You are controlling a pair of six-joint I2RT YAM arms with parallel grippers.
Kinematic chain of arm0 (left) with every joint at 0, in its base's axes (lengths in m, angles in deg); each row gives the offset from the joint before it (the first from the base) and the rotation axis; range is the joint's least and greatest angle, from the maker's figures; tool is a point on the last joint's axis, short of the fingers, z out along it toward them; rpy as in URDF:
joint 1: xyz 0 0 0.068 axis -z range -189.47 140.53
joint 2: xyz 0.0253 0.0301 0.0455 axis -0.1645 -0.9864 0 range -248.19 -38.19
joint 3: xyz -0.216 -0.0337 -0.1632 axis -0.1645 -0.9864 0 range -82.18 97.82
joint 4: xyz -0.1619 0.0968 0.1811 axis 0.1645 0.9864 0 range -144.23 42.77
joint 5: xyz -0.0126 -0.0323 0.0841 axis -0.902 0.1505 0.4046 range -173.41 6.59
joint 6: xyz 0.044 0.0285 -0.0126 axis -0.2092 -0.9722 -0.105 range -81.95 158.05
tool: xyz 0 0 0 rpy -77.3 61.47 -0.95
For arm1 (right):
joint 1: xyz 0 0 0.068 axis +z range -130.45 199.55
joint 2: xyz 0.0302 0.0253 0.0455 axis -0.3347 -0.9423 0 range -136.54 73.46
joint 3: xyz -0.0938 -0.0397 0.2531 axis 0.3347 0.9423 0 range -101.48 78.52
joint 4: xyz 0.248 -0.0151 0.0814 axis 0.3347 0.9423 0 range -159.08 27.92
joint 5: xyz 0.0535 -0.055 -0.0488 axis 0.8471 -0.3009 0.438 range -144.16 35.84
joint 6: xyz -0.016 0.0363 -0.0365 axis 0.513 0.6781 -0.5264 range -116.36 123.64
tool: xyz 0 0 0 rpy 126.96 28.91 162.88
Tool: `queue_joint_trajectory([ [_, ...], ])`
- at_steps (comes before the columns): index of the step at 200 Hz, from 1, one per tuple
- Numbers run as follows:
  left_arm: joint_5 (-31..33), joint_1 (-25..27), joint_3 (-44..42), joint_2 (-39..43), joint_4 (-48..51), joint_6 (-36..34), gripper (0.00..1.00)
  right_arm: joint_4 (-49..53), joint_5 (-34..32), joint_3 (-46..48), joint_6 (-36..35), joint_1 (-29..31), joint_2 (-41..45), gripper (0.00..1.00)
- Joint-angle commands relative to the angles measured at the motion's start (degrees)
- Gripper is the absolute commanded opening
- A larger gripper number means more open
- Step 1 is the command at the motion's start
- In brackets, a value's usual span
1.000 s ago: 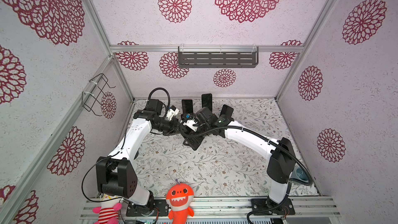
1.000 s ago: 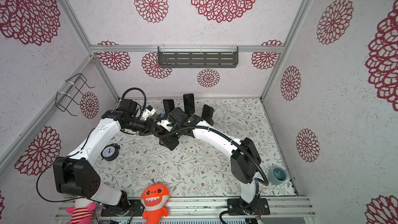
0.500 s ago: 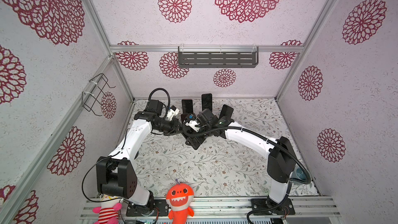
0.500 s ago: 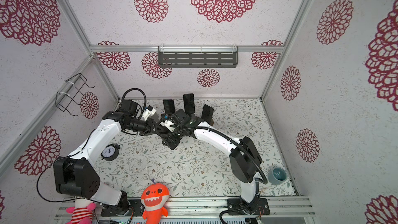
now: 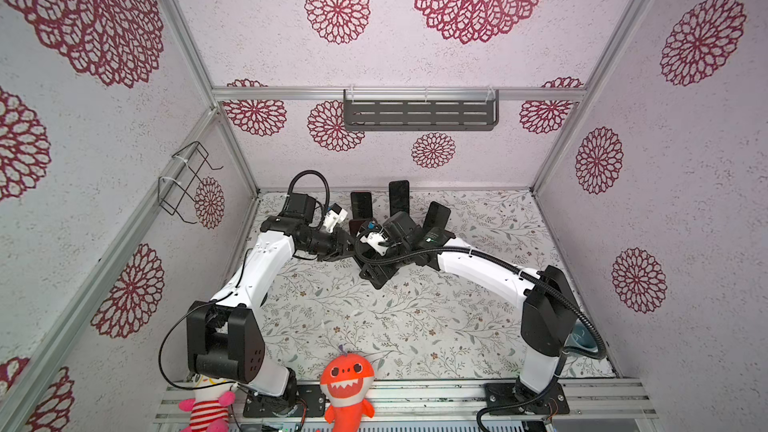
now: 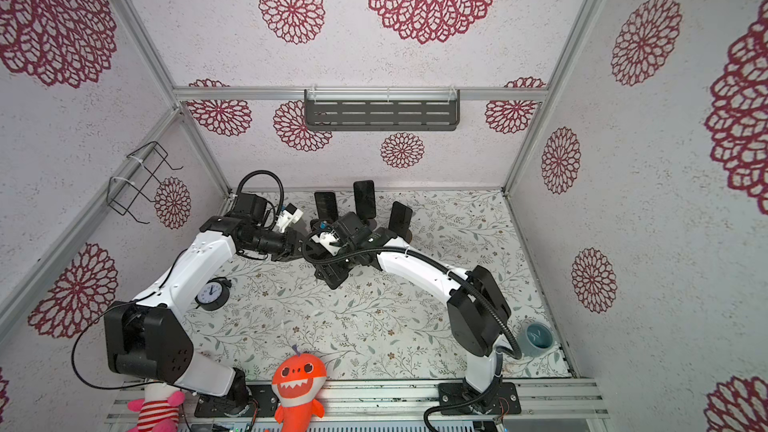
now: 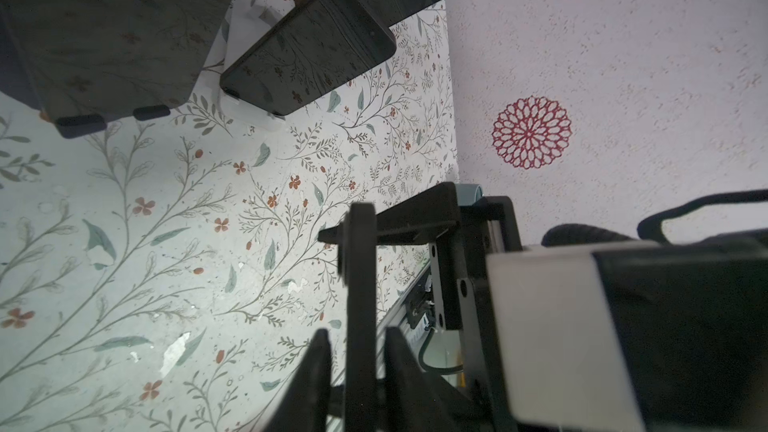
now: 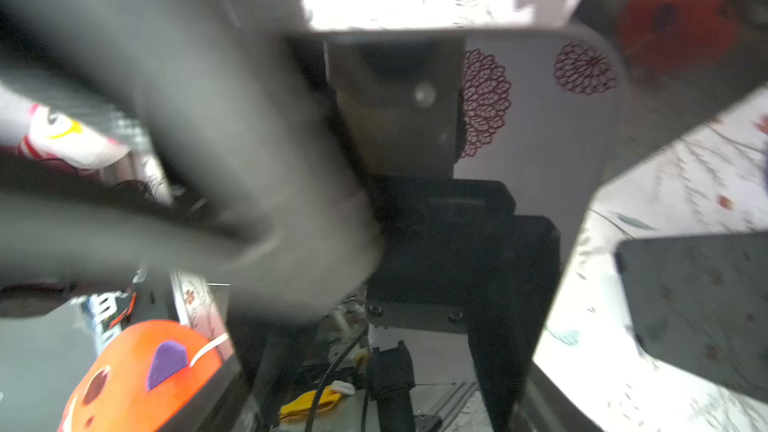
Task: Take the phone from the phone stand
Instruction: 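Grasp and lift a black phone with the right gripper while the left hovers, then carry the phone away and lower it flat with the right gripper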
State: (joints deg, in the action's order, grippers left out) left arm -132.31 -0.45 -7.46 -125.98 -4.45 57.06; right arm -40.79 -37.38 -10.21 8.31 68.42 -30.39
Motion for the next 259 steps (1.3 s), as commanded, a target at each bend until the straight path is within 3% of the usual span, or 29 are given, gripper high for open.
queue_joint_trajectory([
  [1, -0.4, 0.1, -0.1, 2.6, -2.1, 0.1, 0.52, 0.0, -2.5, 0.0, 4.6, -2.1, 5.9, 0.4],
  [33, 0.7, -0.3, -0.5, 3.9, -4.7, 1.0, 0.72, 7.5, -6.6, 2.5, 4.4, -4.6, 11.3, 0.35],
  [62, 7.1, -0.4, -0.1, 4.9, -6.2, 2.2, 0.75, 15.7, -11.2, 7.0, 4.0, -9.7, 16.9, 0.33],
  [90, 20.8, -0.3, 0.0, 6.4, -8.0, 6.8, 0.76, 22.2, -15.1, 11.1, 0.4, -18.4, 21.4, 0.18],
  [105, 23.5, -0.3, -2.1, 8.3, -12.6, 9.3, 0.76, 24.5, -17.9, 12.6, -2.9, -22.2, 22.5, 0.0],
  [170, 27.1, 0.4, -7.0, 10.4, -21.0, 13.4, 0.77, 23.0, -20.0, 15.3, -5.2, -39.3, 19.7, 0.0],
  [205, 29.3, 1.8, -8.2, 10.1, -21.5, 13.9, 0.78, 25.1, -19.7, 14.8, -7.0, -43.3, 12.2, 0.0],
  [259, 30.3, 2.5, -11.0, 10.4, -24.8, 14.7, 0.78, 21.2, -16.3, 22.5, -7.3, -46.6, 10.0, 0.0],
])
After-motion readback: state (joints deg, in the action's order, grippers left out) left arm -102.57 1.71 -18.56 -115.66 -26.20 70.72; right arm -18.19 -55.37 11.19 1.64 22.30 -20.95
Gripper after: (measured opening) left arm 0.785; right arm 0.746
